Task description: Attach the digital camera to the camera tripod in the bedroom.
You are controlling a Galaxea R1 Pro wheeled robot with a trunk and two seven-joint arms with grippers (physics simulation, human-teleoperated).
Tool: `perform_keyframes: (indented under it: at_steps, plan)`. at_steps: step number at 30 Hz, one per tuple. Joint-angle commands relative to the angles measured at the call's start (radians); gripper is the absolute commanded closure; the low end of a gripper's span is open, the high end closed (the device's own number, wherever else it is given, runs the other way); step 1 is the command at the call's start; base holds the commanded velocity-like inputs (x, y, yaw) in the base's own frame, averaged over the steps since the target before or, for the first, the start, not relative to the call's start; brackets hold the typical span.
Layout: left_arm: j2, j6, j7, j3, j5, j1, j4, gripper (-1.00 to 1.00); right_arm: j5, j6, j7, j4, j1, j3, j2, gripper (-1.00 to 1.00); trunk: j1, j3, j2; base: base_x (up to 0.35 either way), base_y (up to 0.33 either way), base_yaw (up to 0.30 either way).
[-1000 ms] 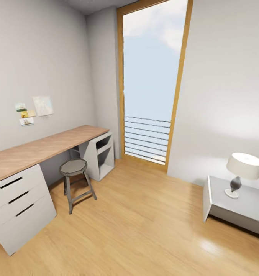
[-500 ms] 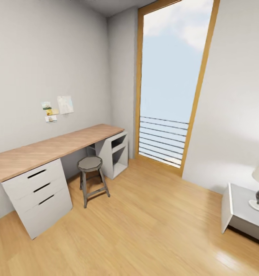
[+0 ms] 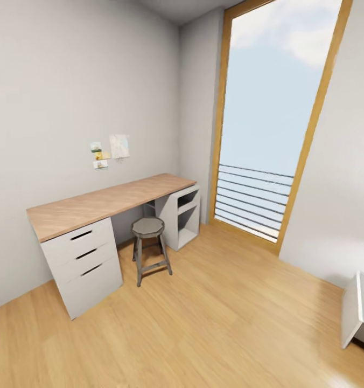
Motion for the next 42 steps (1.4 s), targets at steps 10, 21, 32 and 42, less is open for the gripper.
perform_keyframes:
  at_steps: [10,21,32,42]
  plan:
    - [0.01,-0.001,0.001,0.002,0.064,0.0,-0.002,-1.0,0.001,-0.003,0.0,0.0,0.0,0.005,0.0,-1.0,0.0,-0.001,0.0,0.0,0.0,0.269]
    - [0.012,-0.001,0.0,0.0,0.115,0.0,-0.003,-1.0,0.001,-0.003,0.0,0.0,0.0,0.005,-0.001,-1.0,0.0,-0.001,0.0,0.0,0.0,0.269]
    - [0.011,-0.001,0.0,-0.001,0.118,0.0,-0.003,-1.0,0.002,-0.003,0.001,0.0,0.0,0.005,0.0,-1.0,0.0,-0.001,0.0,0.0,0.0,0.269]
    - [0.011,-0.001,0.0,-0.001,0.117,0.0,-0.003,-1.0,0.002,-0.003,0.0,0.0,-0.001,0.005,0.0,-1.0,0.0,-0.001,0.0,0.0,0.0,0.269]
